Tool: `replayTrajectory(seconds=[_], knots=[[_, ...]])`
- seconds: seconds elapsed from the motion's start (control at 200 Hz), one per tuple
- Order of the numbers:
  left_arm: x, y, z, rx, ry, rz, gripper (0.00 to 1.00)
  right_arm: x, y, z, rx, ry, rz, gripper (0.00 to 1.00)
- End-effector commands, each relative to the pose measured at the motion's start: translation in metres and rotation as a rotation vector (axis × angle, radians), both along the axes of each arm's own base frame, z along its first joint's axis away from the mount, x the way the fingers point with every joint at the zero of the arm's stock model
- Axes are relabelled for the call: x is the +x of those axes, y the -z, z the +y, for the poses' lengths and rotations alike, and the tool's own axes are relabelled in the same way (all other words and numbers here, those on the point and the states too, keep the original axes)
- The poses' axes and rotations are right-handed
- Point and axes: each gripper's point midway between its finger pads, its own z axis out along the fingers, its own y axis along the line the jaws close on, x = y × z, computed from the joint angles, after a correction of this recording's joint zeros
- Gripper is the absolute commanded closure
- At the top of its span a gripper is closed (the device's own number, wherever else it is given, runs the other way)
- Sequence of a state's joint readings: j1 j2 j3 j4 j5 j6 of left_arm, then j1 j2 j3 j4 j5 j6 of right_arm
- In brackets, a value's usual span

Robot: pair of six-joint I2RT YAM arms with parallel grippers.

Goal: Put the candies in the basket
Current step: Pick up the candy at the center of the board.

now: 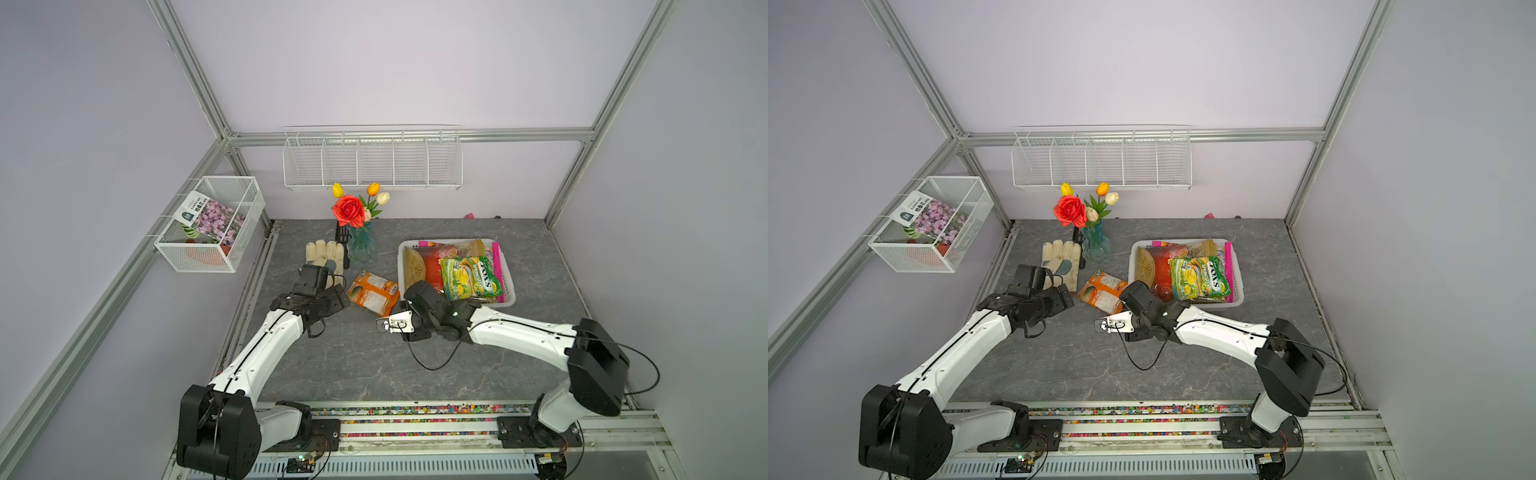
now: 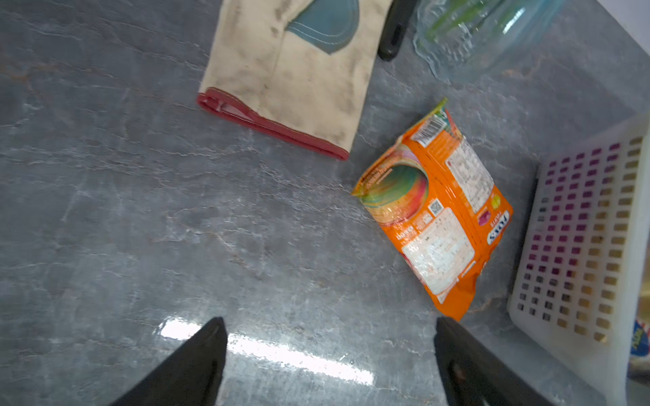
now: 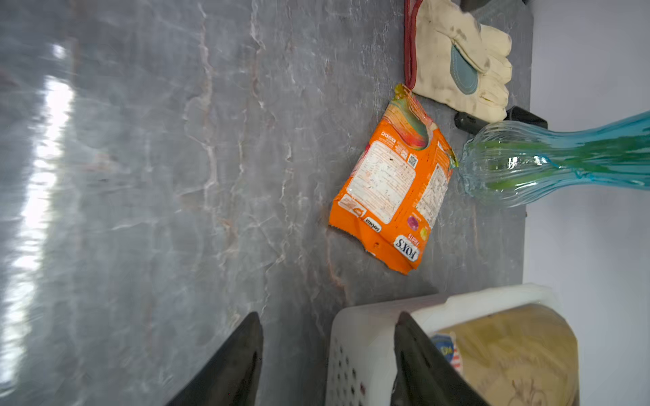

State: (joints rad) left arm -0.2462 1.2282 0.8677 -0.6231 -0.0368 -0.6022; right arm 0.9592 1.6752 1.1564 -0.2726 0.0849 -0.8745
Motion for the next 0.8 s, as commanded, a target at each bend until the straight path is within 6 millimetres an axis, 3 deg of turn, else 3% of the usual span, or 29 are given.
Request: replayTrajectory(seconds=[0.0,0.135,0.32,0.515,0.795], knots=[[0.0,0.003,0.007,-0.016,-0.038,-0.003,0.06,0.027,0.012,0.005,-0.134,0.019,-0.125,0.38],[0.005,0.006,0.015,-0.017,-0.061,-0.004,0.08,0.042,0.034,0.007,-0.274,0.024,-0.144,0.45],[0.005,0.01,0.02,-0.013,-0.073,-0.008,0.09,0.049,0.059,0.005,-0.374,0.021,-0.152,0.46],[0.002,0.019,0.014,-0.049,-0.059,0.012,0.1,0.054,0.083,0.009,-0.409,0.049,-0.123,0.45],[0.002,0.016,0.012,-0.059,-0.05,0.006,0.1,0.055,0.107,0.013,-0.457,0.043,-0.083,0.49]])
